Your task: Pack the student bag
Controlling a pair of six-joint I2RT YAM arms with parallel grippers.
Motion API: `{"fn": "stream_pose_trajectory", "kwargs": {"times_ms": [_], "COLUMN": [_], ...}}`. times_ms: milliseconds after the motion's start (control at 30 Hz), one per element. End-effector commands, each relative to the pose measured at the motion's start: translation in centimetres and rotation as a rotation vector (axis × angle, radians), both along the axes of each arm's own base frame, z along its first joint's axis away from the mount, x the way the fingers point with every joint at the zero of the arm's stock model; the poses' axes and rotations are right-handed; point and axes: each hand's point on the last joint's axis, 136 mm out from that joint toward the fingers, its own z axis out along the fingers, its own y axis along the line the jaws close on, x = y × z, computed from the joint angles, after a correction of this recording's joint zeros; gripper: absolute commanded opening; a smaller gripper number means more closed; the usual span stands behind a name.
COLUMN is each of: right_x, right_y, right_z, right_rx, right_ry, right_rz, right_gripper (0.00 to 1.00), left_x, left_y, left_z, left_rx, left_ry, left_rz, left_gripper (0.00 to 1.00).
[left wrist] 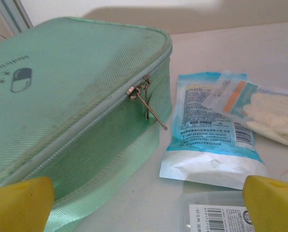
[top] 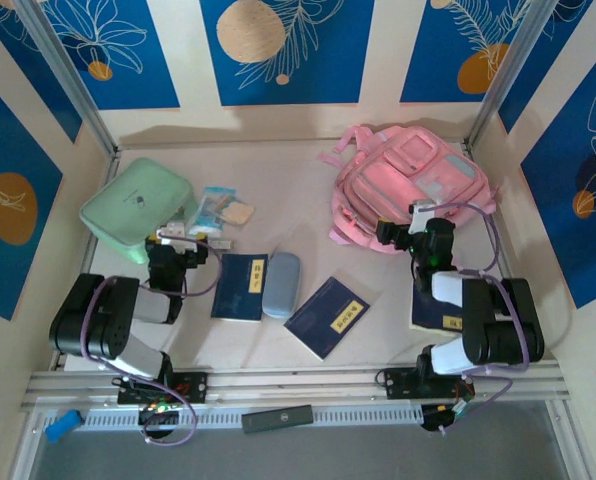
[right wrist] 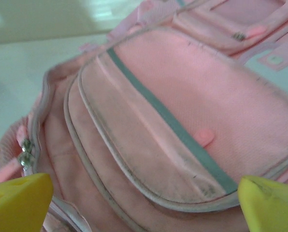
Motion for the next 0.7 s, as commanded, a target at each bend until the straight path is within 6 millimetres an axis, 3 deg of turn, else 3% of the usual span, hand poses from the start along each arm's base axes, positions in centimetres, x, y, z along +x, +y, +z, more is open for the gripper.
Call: {"fn": "stream_pose_trajectory", "kwargs": {"times_ms": [0, 200, 300, 433, 533, 667], "right_x": [-0.9, -3.0, -4.8, -6.5, -8.3, -10.2], "right_y": [-1.1, -3.5, -4.8, -5.1, -4.9, -3.5], "right_z": [2.3, 5.0, 4.0, 2.9, 1.2, 0.1], "right_rx": [0.079, 0.324, 0.529, 0.765, 0.808, 0.686], "right_ry": [-0.018, 0.139, 0.273, 0.437, 0.603, 0.724], "right_rz": [-0.037, -0.182, -0.326, -0.364, -0.43, -0.485], "right_gripper": [0.99, 0.99, 0.99, 0.99, 0.99, 0.99], "left_x": [-0.2, -0.9, -1.2, -1.5, -1.5, -1.9], "left_y": [0.7, 1.0, 0.2, -0.5, -2.0, -5.2], "left_z": [3.3, 6.9, 8.9, 9.2, 9.3, 9.8], "left_rx": [-0.018, -0.11, -0.298, -0.422, -0.486, -0.594], "left_ry": [-0.104, -0.062, -0.065, -0.049, 0.066, 0.18], "left_rz": [0.028, 0.065, 0.062, 0.052, 0.01, -0.116], "left_gripper": [1.0, 1.0, 1.0, 1.0, 1.0, 1.0]}}
